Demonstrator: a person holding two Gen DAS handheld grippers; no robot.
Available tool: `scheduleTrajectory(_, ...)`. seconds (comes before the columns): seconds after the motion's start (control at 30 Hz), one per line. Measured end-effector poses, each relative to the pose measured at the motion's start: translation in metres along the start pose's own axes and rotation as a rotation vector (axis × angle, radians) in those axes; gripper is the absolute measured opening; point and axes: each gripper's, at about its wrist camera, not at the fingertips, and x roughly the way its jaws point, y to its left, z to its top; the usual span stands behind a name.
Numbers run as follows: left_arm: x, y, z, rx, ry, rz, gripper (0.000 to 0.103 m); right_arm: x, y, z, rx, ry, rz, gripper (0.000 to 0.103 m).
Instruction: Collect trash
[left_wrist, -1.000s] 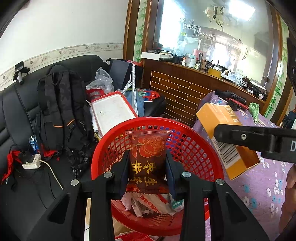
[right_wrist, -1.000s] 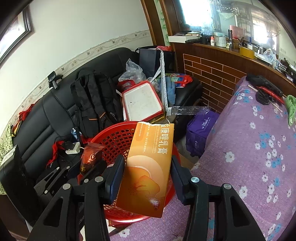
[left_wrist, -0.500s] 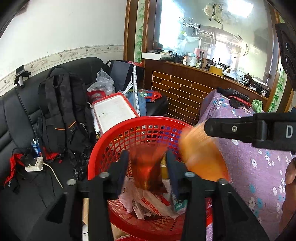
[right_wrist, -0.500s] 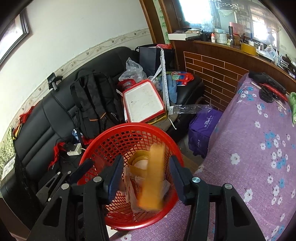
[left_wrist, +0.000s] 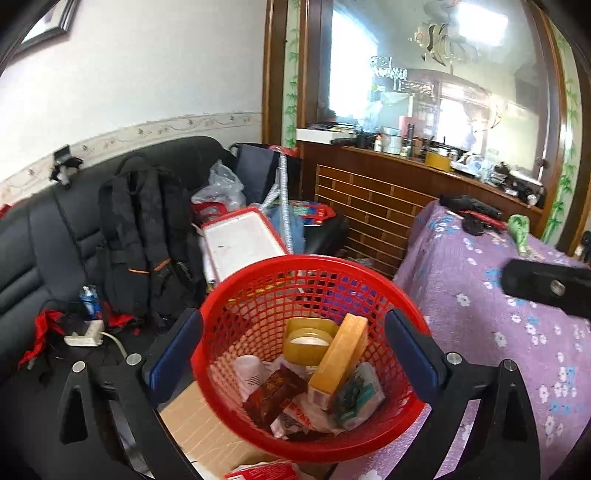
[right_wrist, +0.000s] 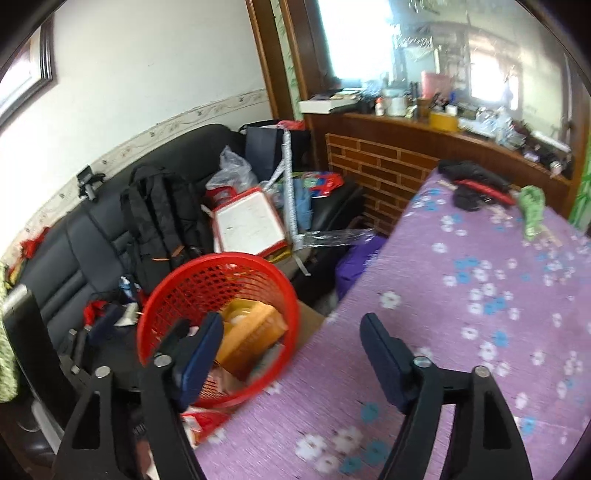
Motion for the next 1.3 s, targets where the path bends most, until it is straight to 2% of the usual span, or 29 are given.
scheduleTrajectory(0.13, -0.01, 0.0, -0.006, -0.002, 0.005, 0.08, 0.099, -0.012, 0.0, -0.019, -0.049, -0.011, -0.104, 0.097)
scheduleTrajectory(0.33, -0.038, 0.007, -0.022, -0.036, -0.004, 0.157, 0.102, -0.028, -0.005, -0.054, -0.105, 0.013, -0.185, 0.098)
scheduleTrajectory(0.53, -0.08, -0.01, -0.038, 0.038, -0.045, 0.191, 0.102, -0.071, -0.013, -0.091, -0.141, -0.023, -0.231, 0.098)
scheduleTrajectory(0.63, -0.104, -0.021, -0.046, 0.059, -0.076, 0.177, 0.102, -0.094, -0.018, -0.11, -0.146, -0.048, -0.252, 0.099)
scheduleTrajectory(0.73, -0.125, -0.03, -0.056, 0.055, -0.066, 0.182, 0.102, -0.123, -0.026, -0.132, -0.136, -0.079, -0.27, 0.1)
scheduleTrajectory(0.87, -0.153, -0.045, -0.073, 0.068, -0.107, 0.198, 0.102, -0.155, -0.035, -0.16, -0.111, -0.111, -0.293, 0.101)
scheduleTrajectory(0.97, -0.168, -0.056, -0.084, 0.083, -0.129, 0.166, 0.102, -0.176, -0.04, -0.178, -0.092, -0.136, -0.312, 0.101)
scheduleTrajectory(1.07, -0.176, -0.066, -0.089, 0.085, -0.115, 0.12, 0.102, -0.192, -0.045, -0.192, -0.058, -0.16, -0.344, 0.102)
scheduleTrajectory(1.3, -0.182, -0.08, -0.096, 0.11, -0.108, 0.091, 0.102, -0.195, -0.062, -0.206, 0.017, -0.134, -0.371, 0.102)
